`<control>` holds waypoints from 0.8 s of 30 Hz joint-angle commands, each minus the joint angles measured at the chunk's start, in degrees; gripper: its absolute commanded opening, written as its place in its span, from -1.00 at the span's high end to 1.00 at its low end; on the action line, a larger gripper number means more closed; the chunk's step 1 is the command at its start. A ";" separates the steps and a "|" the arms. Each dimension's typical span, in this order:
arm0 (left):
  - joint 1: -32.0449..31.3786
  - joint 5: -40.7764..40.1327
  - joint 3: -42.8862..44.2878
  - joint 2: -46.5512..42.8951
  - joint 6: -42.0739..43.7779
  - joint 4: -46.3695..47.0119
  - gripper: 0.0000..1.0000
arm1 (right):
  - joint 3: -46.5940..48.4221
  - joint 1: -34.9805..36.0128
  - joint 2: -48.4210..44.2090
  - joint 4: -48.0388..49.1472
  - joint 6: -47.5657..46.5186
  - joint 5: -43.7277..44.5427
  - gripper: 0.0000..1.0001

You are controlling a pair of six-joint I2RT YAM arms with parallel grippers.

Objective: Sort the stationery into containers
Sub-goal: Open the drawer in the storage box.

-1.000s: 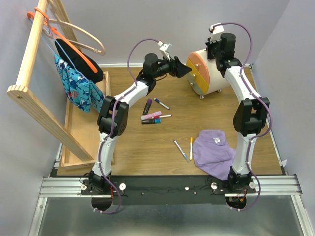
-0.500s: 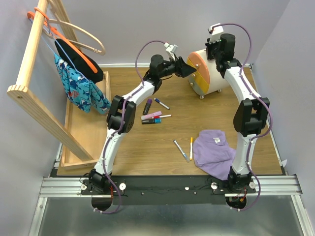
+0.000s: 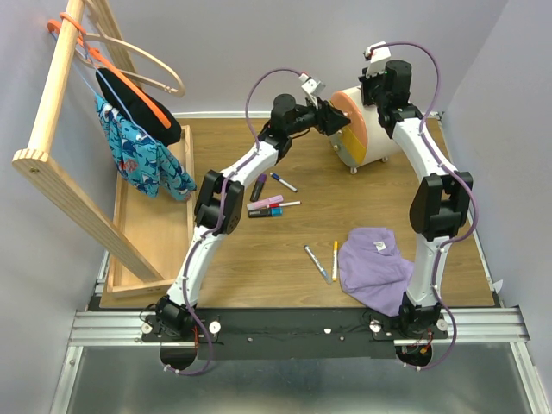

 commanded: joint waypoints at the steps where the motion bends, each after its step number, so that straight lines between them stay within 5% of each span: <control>1: -1.11 -3.96 2.91 2.38 3.38 -2.76 -0.20 | -3.88 0.49 3.97 -16.71 -0.30 1.70 0.99; 24: -1.38 -8.01 4.94 3.00 3.74 -3.48 -0.01 | -3.88 0.49 4.93 -16.27 0.32 1.53 0.99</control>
